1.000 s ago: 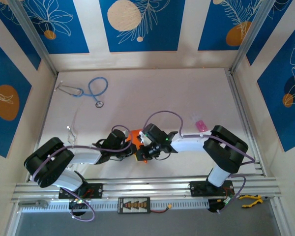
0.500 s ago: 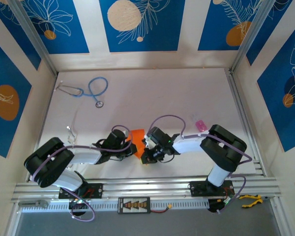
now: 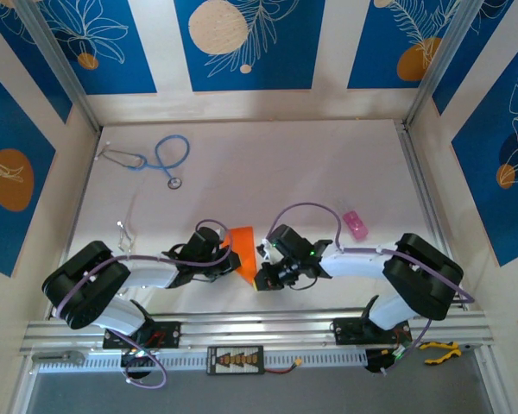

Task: Fold a paper plane with a square sheet of paper (pick it up from the middle)
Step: Third fold the triangle at the center of the table.

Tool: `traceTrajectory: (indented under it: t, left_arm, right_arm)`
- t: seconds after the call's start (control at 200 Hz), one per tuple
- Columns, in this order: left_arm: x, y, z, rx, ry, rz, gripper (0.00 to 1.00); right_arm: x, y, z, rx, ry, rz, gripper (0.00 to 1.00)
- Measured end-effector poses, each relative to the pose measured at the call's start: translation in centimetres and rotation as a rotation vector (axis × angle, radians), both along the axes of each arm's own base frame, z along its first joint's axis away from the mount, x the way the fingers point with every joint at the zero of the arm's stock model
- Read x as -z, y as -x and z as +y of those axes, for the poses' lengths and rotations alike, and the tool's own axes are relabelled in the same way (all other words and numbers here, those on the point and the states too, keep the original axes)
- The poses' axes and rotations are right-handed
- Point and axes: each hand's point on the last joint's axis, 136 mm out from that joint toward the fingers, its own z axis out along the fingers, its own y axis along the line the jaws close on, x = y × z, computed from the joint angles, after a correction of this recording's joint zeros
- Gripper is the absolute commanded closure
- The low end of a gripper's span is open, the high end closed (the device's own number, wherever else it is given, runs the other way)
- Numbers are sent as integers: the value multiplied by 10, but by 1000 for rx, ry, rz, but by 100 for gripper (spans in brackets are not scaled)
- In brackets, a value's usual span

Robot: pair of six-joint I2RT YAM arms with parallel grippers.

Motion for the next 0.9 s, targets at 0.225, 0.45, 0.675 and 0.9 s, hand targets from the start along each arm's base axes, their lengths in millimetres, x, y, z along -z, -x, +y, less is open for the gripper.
traceTrajectory:
  t: [0.225,0.45,0.675,0.9]
  left_arm:
    - [-1,-5,2,-24,-8,-16,97]
    - [-5,-6,5,-35,-10,-30,97]
    - [-6,-6,9,-47,-22,-37,97]
    - [-4,-5,11,-51,-31,-33,97]
  right_arm:
    - [-11,-28,28,14,-26,-16,93]
    - [30,-27,24,27,65,44,94]
    - [35,-14,5,37,57,38,94]
    - [24,-4,-12,49,77,45,94]
